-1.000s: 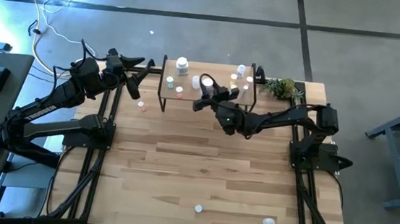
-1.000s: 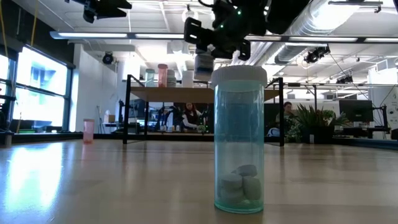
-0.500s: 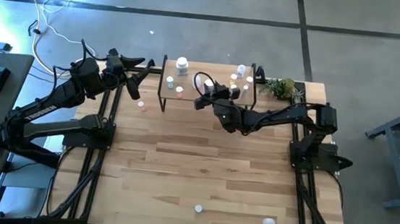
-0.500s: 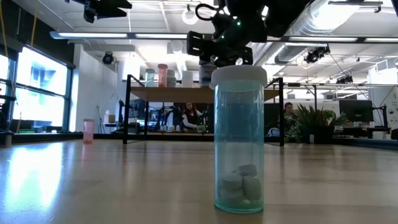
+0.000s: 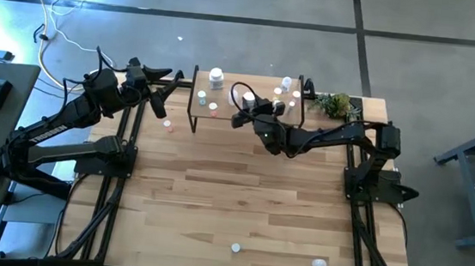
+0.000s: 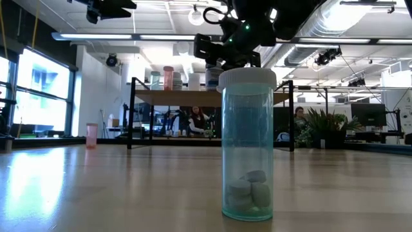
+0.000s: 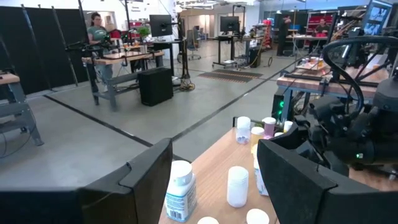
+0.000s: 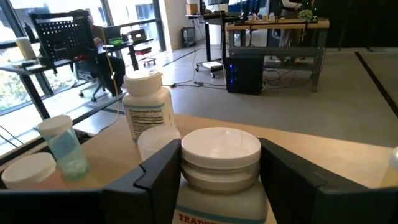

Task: Pick and place medicine bottles onto shelf by color
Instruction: Put the white pill bottle on the shelf, then put the pink pill bottle on the shelf

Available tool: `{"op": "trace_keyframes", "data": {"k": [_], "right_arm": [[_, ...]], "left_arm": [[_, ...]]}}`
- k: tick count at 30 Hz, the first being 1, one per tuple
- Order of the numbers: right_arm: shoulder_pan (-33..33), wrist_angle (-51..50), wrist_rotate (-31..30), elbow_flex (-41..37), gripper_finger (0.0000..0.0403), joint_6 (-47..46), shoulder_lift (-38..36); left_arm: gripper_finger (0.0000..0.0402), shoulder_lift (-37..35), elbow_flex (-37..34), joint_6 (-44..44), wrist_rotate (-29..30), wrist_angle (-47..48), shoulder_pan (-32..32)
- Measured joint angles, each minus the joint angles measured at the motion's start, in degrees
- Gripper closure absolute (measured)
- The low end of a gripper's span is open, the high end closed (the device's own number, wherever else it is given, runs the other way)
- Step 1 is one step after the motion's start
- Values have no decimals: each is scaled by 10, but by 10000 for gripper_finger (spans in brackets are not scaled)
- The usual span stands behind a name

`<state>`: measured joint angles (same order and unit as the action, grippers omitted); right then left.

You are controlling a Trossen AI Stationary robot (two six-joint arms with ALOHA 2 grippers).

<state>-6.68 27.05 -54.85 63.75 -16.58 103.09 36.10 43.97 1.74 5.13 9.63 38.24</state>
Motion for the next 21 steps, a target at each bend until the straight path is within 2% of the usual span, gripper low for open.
{"op": "trace_keyframes", "data": {"k": [9,17,21], "right_arm": [[-1,-3,3,0,164,5,0],[3,1,3,0,160,5,-19],[12,3,2,-1,160,5,-33]], "left_arm": [[177,0,0,4,0,0,0],[177,0,0,30,0,3,0],[177,0,0,30,0,40,0]]}}
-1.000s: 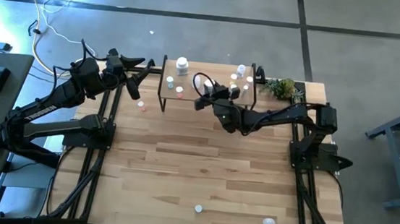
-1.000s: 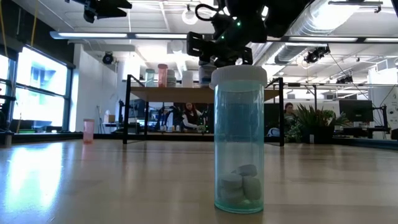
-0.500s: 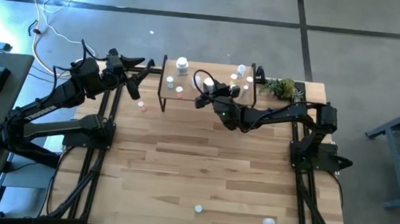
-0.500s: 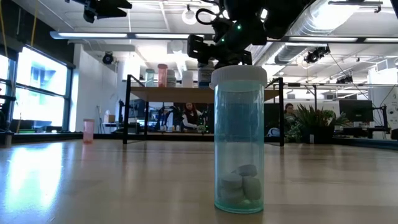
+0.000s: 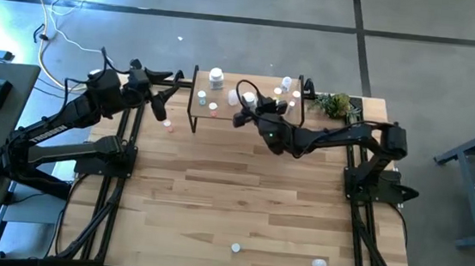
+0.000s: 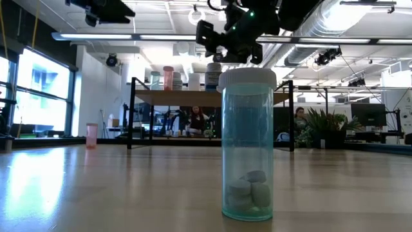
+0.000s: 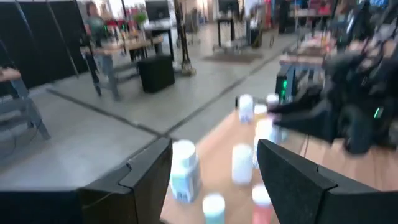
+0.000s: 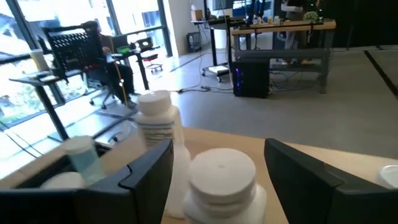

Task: Pick and place medicine bottles onto shelf by color
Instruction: Put the pink pill bottle on the shelf

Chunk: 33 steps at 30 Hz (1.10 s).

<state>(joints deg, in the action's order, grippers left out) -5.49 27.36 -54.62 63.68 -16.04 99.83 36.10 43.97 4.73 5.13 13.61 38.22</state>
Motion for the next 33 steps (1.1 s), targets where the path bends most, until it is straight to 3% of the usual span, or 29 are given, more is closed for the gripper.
{"op": "trace_keyframes", "data": {"k": [12,22,26,33], "right_arm": [[31,16,2,0,159,66,-68],[24,15,1,0,159,197,-143],[15,12,1,0,159,252,-171],[-10,0,2,0,159,303,-209]], "left_arm": [[177,1,0,0,0,208,0],[177,1,0,-2,-13,341,0],[177,1,-1,-27,-32,377,0],[177,9,-15,-39,-14,391,0]]}}
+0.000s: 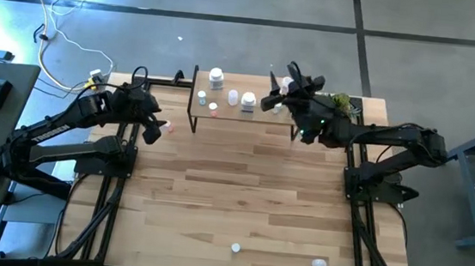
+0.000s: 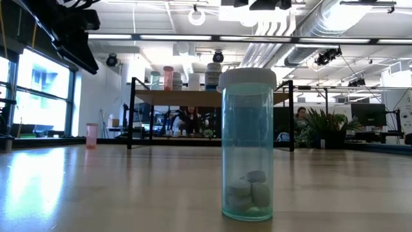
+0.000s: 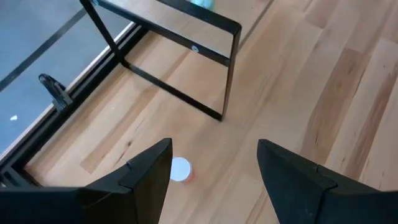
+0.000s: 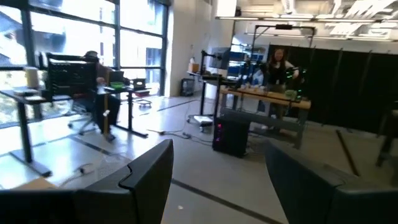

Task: Pick and place medicine bottles onto shelf by color
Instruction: Put the pink pill bottle on the shelf

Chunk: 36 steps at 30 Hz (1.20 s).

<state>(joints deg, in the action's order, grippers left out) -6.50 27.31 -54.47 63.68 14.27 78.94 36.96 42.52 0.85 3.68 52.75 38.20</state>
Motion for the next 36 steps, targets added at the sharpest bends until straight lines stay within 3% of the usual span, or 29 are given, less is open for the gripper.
{"op": "trace_keyframes", "data": {"k": [5,15,24,30,36], "right_arm": [[-22,-9,4,0,159,13,-16],[-68,-59,51,0,159,13,-26],[-85,-74,111,0,159,12,-26],[-85,-74,127,0,159,12,-26],[-85,-74,127,0,159,12,-26]], "left_arm": [[177,16,0,-26,10,1,0],[177,109,1,-301,45,-11,0],[177,169,1,-384,61,4,0],[177,205,1,-460,75,6,0],[177,240,-27,-480,75,5,0]]}}
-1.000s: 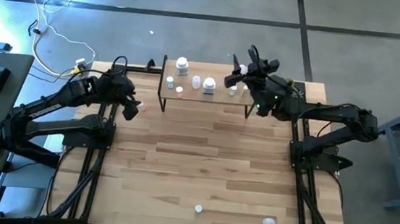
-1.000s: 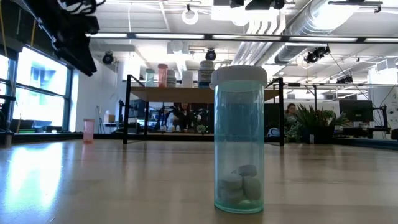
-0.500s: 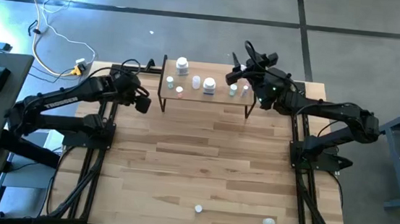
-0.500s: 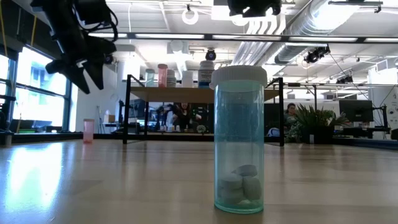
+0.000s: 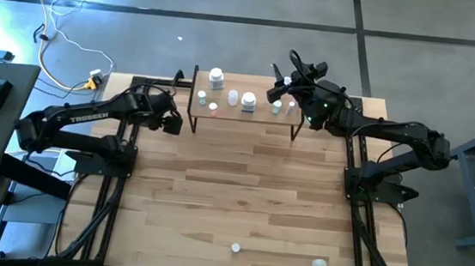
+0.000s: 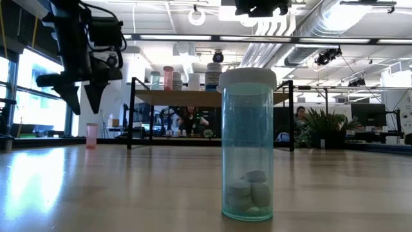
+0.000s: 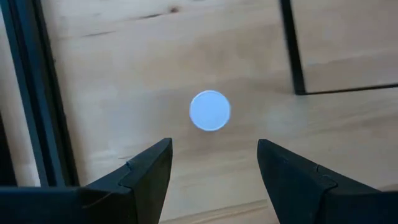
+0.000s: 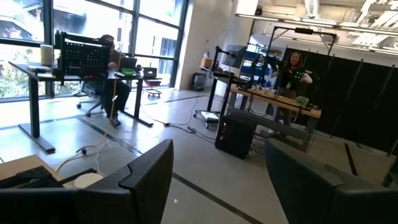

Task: Pick and place medicine bottles onto shelf by color
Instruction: Put the pink pill bottle on the shelf

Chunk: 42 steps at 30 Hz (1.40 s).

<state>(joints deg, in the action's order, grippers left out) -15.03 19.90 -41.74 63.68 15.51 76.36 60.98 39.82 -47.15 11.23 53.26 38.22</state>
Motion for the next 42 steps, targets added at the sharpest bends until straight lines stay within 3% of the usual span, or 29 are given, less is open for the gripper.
{"op": "trace_keyframes", "data": {"k": [9,24,42], "right_arm": [[0,0,0,0,159,0,0],[0,-9,0,0,159,0,0],[0,-15,0,0,159,0,0]], "left_arm": [[177,20,-4,-9,43,-11,0],[177,102,-4,8,51,-44,0],[183,149,-4,15,62,-72,0]]}}
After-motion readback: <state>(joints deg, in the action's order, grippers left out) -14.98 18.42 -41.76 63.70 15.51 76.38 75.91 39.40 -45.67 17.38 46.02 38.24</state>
